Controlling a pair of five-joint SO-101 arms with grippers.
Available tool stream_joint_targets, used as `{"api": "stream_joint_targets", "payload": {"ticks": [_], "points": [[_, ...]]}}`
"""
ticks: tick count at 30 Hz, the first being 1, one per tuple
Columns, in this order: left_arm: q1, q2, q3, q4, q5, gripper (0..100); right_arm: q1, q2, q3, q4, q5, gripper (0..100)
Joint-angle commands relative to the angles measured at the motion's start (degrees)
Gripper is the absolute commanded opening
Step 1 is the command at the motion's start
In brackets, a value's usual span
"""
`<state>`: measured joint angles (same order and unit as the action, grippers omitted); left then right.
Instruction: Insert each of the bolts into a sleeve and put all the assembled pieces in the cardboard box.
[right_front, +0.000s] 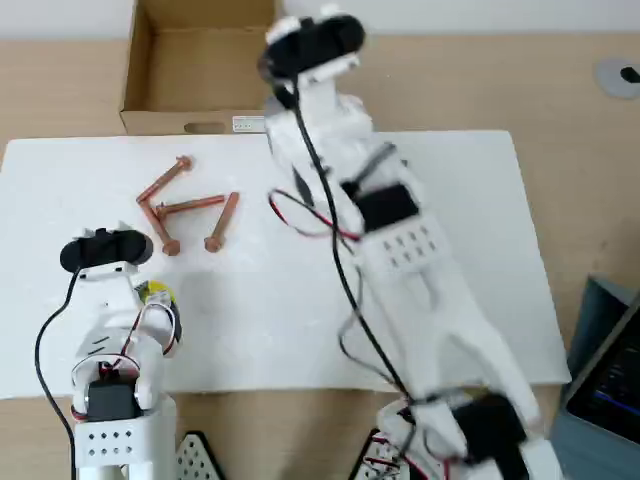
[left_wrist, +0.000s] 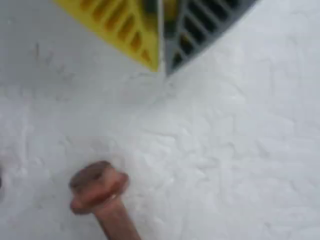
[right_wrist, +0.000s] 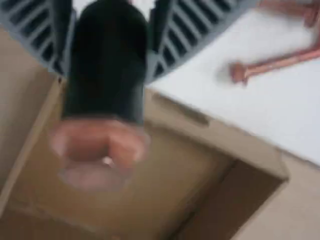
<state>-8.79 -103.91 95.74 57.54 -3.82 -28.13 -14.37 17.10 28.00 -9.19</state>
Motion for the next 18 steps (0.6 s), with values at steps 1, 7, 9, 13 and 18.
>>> {"api": "stream_joint_targets", "payload": {"ticks": [1,7,9,13,18], "points": [[-0.09,-0.57,-0.44,-0.79,-0.35,0,0.84,8.92,-10.51,-6.42,2.90,0.9],[-0.09,-0.57,-0.44,-0.70,-0.26,0,0.84,26.95,-24.84,-12.84,7.91,0.9],[-0.09,-0.57,-0.44,-0.70,-0.26,0,0.84,32.75,-30.20,-13.27,9.49,0.9],[-0.09,-0.57,-0.44,-0.70,-0.26,0,0.84,43.65,-40.84,-12.92,10.55,0.9],[-0.09,-0.57,-0.44,-0.62,-0.26,0,0.84,54.20,-51.21,-12.75,14.07,1.2]]}}
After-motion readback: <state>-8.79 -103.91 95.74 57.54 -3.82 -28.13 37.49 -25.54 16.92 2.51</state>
